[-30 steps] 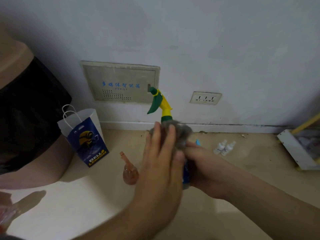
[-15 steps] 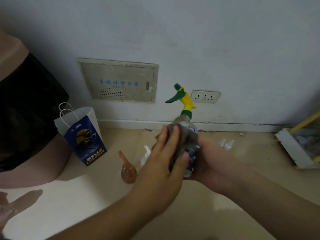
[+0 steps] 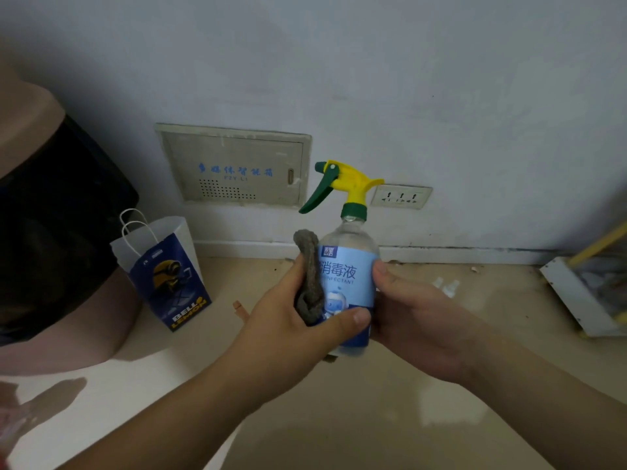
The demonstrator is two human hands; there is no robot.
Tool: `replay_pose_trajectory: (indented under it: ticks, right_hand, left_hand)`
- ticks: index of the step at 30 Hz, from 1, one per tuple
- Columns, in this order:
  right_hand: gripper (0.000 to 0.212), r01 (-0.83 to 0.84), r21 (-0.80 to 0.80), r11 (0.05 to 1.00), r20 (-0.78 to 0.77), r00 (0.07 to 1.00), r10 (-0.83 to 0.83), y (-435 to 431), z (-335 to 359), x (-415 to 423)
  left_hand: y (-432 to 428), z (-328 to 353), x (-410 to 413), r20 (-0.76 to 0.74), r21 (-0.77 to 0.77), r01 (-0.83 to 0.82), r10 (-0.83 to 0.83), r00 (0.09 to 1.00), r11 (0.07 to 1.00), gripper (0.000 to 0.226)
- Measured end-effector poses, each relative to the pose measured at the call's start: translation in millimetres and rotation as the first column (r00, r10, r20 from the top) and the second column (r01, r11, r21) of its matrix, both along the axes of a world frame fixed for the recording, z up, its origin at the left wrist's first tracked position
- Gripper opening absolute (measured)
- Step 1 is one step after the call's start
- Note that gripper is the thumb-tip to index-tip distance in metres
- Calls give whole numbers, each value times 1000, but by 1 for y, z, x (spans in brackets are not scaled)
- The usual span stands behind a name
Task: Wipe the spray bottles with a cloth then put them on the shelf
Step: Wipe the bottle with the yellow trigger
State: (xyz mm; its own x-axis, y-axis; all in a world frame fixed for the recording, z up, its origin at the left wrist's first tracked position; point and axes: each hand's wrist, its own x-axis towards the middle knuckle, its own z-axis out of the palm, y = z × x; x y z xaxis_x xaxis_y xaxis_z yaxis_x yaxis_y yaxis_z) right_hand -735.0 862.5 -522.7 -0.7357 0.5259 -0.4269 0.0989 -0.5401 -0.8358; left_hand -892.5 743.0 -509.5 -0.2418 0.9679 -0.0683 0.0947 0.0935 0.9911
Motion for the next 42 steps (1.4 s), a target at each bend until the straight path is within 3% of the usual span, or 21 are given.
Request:
replay_pose_trajectory:
  ticks: [5, 9, 11, 13, 15, 16, 18, 22, 26, 28, 31, 32, 34, 36, 37, 39, 40, 42]
  right_hand:
    - [63, 25, -2, 1000, -65, 998, -25, 0, 3, -7]
    - [47, 26, -37, 999, -47, 999, -28, -10, 10, -13]
    - [44, 29, -33, 999, -46, 998, -30, -12, 10, -13]
    - [46, -3, 8, 1000, 3, 1000, 3, -15, 7, -16]
    - [52, -35, 81, 996, 99, 995, 27, -20, 0, -19]
    - [56, -37, 111, 993, 136, 991, 22, -22, -2, -21]
    - [59, -16, 201, 980, 181, 983, -21, -22, -1, -21]
    - [56, 39, 348, 937, 236, 963, -127, -14, 4, -17]
    - [50, -93, 484, 870, 396, 910, -123, -21, -1, -19]
    - [52, -112, 515, 850, 424, 895, -139, -23, -4, -19]
    - [56, -68, 541, 838, 364, 917, -161, -18, -9, -11]
    - [56, -76, 549, 832, 371, 915, -161, -14, -9, -8]
    - [66, -119, 557, 822, 406, 902, -145, -8, -9, 0]
    - [73, -204, 594, 779, 458, 881, -119, -4, -11, 7]
    - [74, -252, 618, 745, 491, 864, -115, -3, -13, 10]
    - [76, -324, 645, 692, 532, 841, -102, -3, -16, 14]
    - [77, -364, 654, 664, 548, 832, -84, -3, -16, 13]
    - [76, -429, 686, 588, 551, 834, -35, -4, -18, 11]
  left_hand:
    - [1, -13, -2, -225, 159, -76, 111, 968, 984, 66]
    - [0, -12, 5, -525, 288, 86, 82, 847, 954, 54]
    - [3, -12, 2, -483, 263, 117, 26, 875, 958, 50]
    - [10, -3, -3, -194, 122, 10, 14, 981, 993, 41]
    - [18, 0, -5, 30, -35, -123, 124, 992, 992, 27]
    - [18, -2, -5, 4, -41, -153, 154, 988, 987, 26]
    - [9, -7, 5, -119, 20, -169, 170, 978, 985, 43]
    - [-2, -15, 20, -357, 101, -30, 64, 932, 994, 50]
    - [19, -14, 8, -172, -52, -196, 185, 968, 979, 51]
    - [18, -12, 16, -190, -78, -205, 188, 964, 976, 53]
    - [1, -9, 40, -482, -39, -77, 49, 875, 996, 53]
    - [-4, -9, 40, -507, -42, -35, 9, 862, 999, 50]
    - [-8, -8, 32, -396, -44, -37, 17, 918, 998, 39]
    - [-2, -6, 17, -101, -119, -230, 219, 971, 966, 25]
    - [2, -2, 8, 74, -212, -344, 367, 927, 915, 23]
    - [9, 7, -9, 353, -360, -469, 583, 732, 807, 23]
    - [10, 11, -15, 388, -354, -508, 618, 684, 785, 22]
    - [9, 22, -18, 313, -242, -507, 561, 766, 827, 20]
